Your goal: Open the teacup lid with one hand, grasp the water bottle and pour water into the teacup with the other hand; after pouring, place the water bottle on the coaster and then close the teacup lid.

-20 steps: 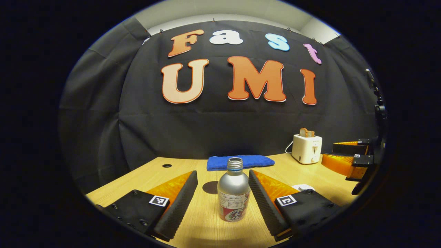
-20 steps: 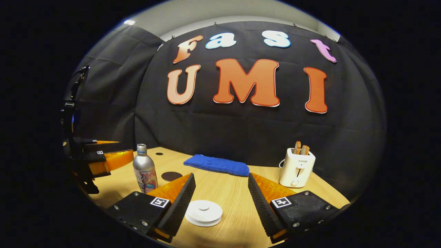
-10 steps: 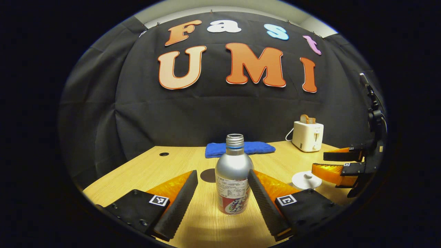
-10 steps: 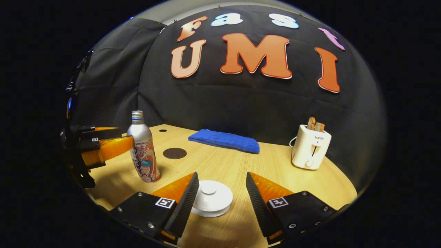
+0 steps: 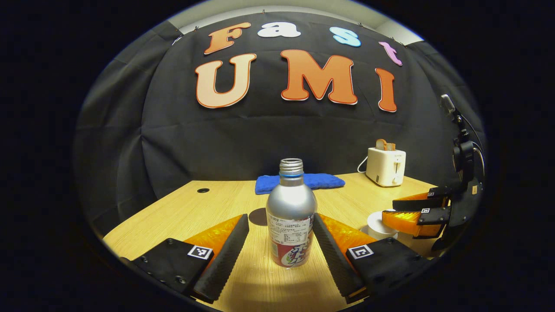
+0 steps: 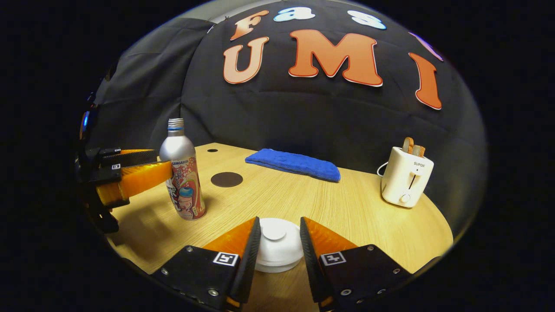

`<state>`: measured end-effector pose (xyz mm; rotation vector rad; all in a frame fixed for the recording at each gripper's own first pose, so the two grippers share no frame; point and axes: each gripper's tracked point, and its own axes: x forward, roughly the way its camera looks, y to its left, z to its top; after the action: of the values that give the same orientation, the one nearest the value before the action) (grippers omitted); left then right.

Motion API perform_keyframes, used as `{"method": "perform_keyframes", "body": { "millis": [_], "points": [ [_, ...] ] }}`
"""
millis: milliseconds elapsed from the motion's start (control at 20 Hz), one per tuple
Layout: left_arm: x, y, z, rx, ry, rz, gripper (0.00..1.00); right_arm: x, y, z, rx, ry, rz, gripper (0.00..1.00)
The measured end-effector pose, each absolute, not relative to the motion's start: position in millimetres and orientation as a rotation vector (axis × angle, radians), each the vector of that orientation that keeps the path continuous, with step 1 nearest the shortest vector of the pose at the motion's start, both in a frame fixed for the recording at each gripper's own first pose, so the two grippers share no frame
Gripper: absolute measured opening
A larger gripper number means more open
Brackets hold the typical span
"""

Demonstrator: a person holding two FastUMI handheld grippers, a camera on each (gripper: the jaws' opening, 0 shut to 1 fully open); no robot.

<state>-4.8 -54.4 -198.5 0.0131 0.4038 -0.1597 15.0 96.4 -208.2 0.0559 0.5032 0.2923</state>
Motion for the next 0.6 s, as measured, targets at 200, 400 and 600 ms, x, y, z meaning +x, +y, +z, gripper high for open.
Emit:
{"method": "perform_keyframes", "body": {
  "millis": [200,400,600],
  "points": [
    [-5.3,-53.1,-200.1,0.013,0.407,-0.16,0.98,18.2,98.0,-208.1,0.054,0.502,0.306,0.46],
    [-4.8,-55.3,-203.5,0.012,0.412,-0.165,0.98,19.8,99.0,-206.5,0.039,0.498,0.317,0.29],
    [-6.1,-59.1,-208.8,0.007,0.426,-0.175,0.98,16.5,97.9,-202.7,0.067,0.505,0.327,0.24]
  ]
}}
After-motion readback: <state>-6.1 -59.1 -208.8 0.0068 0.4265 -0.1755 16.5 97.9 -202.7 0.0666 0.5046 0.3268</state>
